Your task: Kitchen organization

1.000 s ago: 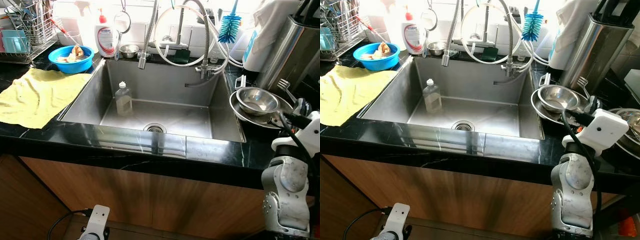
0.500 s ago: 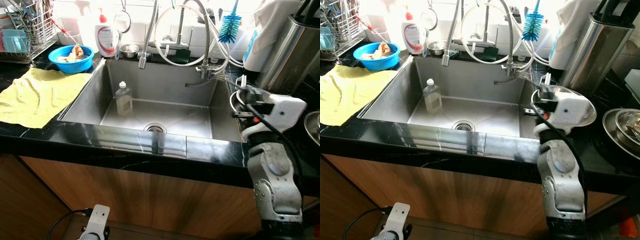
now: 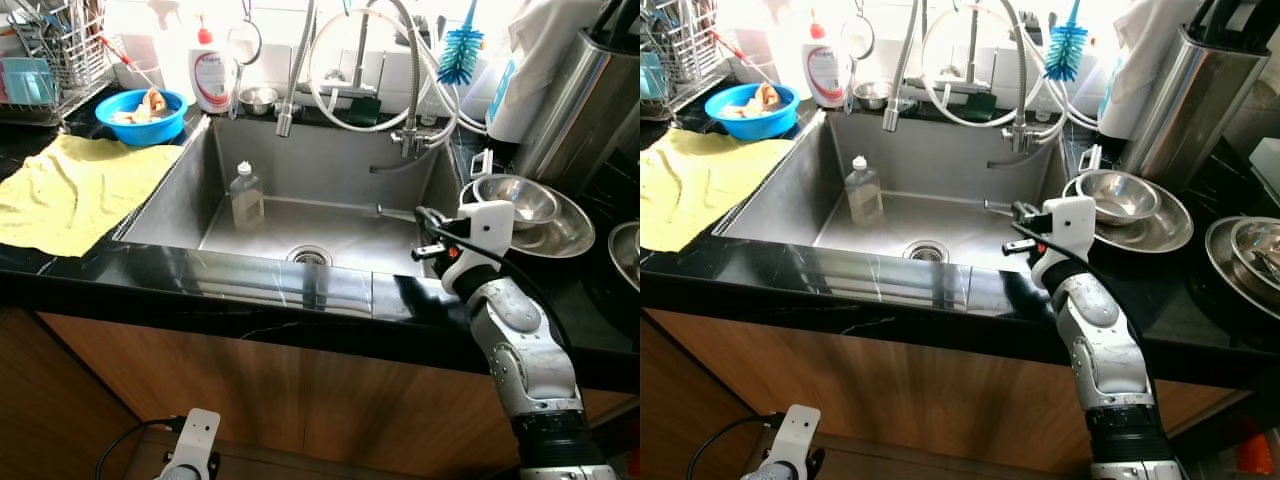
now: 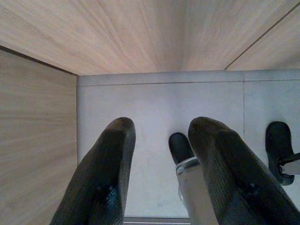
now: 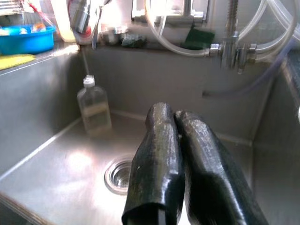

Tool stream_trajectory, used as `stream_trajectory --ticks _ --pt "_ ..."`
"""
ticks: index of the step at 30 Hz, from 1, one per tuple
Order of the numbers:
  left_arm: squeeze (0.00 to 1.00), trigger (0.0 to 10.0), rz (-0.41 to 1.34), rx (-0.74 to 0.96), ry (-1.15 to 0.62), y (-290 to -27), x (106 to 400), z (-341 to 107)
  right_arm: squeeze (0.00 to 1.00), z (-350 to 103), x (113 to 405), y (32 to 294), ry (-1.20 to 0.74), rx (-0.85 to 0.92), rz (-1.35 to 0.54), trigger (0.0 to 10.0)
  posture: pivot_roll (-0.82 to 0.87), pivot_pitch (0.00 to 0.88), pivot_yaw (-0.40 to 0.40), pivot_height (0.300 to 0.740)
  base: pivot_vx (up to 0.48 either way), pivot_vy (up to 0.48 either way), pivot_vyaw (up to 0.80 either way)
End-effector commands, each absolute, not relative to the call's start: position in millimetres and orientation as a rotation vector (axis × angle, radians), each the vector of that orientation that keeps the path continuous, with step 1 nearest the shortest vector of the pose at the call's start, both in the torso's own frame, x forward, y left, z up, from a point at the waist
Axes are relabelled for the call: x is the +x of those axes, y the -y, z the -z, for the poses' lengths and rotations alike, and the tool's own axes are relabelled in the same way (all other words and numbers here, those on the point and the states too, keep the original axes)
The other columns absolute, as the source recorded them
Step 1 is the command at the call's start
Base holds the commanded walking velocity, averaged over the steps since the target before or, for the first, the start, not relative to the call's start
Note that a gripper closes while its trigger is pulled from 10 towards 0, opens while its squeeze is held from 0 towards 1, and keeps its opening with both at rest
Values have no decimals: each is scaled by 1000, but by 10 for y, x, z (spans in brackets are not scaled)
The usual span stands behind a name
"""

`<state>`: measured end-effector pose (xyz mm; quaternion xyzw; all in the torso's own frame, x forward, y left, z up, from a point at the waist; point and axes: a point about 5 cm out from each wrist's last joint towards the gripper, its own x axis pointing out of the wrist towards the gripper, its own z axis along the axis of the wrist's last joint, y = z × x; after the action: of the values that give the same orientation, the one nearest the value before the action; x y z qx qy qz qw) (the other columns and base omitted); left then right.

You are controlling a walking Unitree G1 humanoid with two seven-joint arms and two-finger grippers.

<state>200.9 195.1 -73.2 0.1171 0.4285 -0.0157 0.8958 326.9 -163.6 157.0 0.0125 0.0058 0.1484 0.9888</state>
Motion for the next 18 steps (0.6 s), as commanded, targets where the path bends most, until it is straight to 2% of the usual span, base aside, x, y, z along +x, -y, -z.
stream_trajectory --ticks 1,7,18 --pt "0 10000 38 252 -902 -1952 1974 753 0 -1484 3318 1697 -47 16 -275 10000 -128 0 -49 740 0 0 0" --pt "0 10000 42 251 -903 -1947 1968 756 0 -1379 3381 1809 -77 33 -214 10000 -124 0 -49 740 0 0 0" --pt "0 10000 41 248 -902 -1938 1970 756 0 -1385 3428 1790 -52 37 -216 10000 -120 0 -53 740 0 0 0"
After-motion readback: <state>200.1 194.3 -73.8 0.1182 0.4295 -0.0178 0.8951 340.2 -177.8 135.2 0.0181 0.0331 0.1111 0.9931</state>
